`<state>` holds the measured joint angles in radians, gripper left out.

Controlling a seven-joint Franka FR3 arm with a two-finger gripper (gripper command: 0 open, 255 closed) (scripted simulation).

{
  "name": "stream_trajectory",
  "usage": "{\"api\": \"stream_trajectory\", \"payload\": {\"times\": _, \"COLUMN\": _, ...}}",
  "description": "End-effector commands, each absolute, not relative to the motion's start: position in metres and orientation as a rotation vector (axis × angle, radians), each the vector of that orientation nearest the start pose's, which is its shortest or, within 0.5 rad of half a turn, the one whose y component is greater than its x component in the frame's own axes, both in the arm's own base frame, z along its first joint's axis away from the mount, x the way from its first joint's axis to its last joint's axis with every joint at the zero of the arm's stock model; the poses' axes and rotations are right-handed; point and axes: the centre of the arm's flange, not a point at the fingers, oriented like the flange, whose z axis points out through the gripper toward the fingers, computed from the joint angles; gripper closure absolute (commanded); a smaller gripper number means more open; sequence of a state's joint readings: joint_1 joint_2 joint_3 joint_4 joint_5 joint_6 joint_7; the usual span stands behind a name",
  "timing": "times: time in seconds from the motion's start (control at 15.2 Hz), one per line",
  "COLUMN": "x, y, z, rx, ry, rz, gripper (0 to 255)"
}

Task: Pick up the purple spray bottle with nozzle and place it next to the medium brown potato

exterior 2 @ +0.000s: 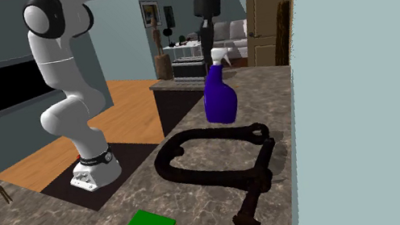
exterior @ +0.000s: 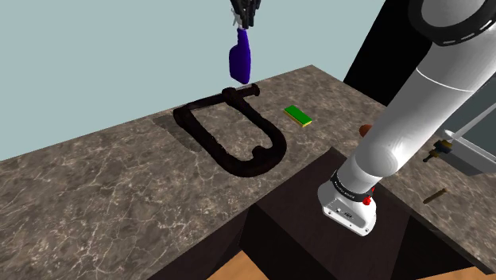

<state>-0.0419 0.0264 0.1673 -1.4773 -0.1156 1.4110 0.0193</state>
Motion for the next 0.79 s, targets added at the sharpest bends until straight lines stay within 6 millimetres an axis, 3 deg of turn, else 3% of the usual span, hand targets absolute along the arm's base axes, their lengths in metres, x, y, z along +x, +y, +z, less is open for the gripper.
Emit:
{"api": "stream_trajectory", "payload": {"times": 0.0, "x": 0.544, "y": 0.054, "z": 0.651, "rx": -3.252, "ry": -0.151, "rz": 0.138, "gripper": 255}}
{"api": "stream_trajectory", "payload": {"times": 0.73, "x": 0.544, "y": 0.054, "z": 0.710, "rx": -3.252, "ry": -0.151, "rz": 0.138, "gripper": 255}}
